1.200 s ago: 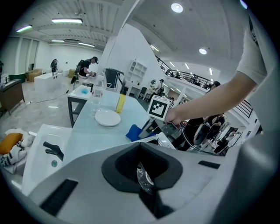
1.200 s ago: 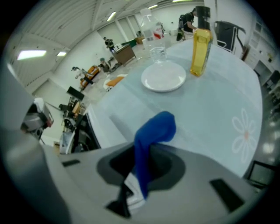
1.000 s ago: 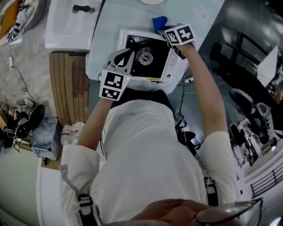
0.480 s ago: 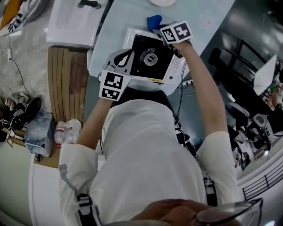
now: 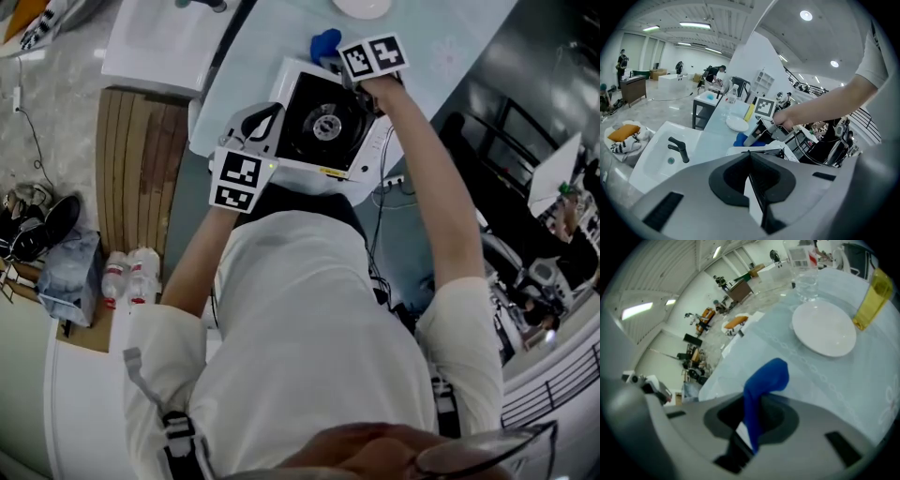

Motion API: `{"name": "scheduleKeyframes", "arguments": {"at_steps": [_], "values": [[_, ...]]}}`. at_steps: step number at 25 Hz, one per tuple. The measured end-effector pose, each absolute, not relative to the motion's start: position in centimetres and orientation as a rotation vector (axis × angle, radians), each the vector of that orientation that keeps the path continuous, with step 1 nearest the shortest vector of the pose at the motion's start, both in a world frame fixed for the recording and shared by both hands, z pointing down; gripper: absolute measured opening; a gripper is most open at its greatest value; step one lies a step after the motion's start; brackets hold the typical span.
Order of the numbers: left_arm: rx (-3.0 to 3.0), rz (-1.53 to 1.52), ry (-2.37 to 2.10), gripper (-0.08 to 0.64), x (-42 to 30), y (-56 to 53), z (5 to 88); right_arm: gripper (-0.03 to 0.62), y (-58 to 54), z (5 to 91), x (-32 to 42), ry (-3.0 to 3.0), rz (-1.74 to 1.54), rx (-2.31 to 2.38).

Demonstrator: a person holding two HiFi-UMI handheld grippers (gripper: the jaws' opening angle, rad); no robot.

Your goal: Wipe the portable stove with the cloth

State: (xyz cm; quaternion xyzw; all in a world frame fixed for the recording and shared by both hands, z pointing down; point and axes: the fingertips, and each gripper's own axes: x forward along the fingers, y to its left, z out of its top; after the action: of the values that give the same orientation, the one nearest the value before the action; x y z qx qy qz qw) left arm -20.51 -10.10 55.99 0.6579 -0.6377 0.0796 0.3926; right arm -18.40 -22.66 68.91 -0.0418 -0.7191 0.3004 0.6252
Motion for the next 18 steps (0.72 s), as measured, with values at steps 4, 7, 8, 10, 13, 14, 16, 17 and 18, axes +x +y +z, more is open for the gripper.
{"name": "scheduleKeyframes", "arguments": {"at_steps": [4,7,8,10,13,14,16,17,18], "values": [[1.646,0.19,-1.634,0.032,-21.1,-9.1,56.1,0.091,-21.8,68.7,-20.2,-1.673,0.692,-0.104],[1.632,0.189,-1.648,0.032,-21.1,-8.0,56.1,0.091,-20.8,68.2,-21.3,-1.698,0.671,-0.119],[1.629,0.187,-1.655,0.032,-21.1,-7.7,55.9,0.091,-20.4,67.9,-21.7,-1.709,0.669,-0.125],[1.62,0.18,-1.668,0.032,-21.3,-7.0,55.6,0.091,-19.7,67.4,-22.7,-1.728,0.672,-0.137],[1.601,0.173,-1.677,0.032,-22.0,-6.1,55.9,0.091,-18.9,67.5,-24.3,-1.741,0.681,-0.155],[1.594,0.172,-1.679,0.032,-22.1,-5.8,55.9,0.091,-18.6,67.4,-24.7,-1.742,0.678,-0.16],[1.583,0.171,-1.682,0.032,-22.2,-5.1,56.1,0.091,-18.2,67.4,-25.3,-1.745,0.667,-0.17],[1.58,0.171,-1.683,0.032,-22.3,-4.9,56.3,0.091,-18.2,67.5,-25.6,-1.748,0.661,-0.177],[1.578,0.171,-1.684,0.032,-22.4,-4.8,56.5,0.091,-18.1,67.5,-25.9,-1.752,0.656,-0.184]]}}
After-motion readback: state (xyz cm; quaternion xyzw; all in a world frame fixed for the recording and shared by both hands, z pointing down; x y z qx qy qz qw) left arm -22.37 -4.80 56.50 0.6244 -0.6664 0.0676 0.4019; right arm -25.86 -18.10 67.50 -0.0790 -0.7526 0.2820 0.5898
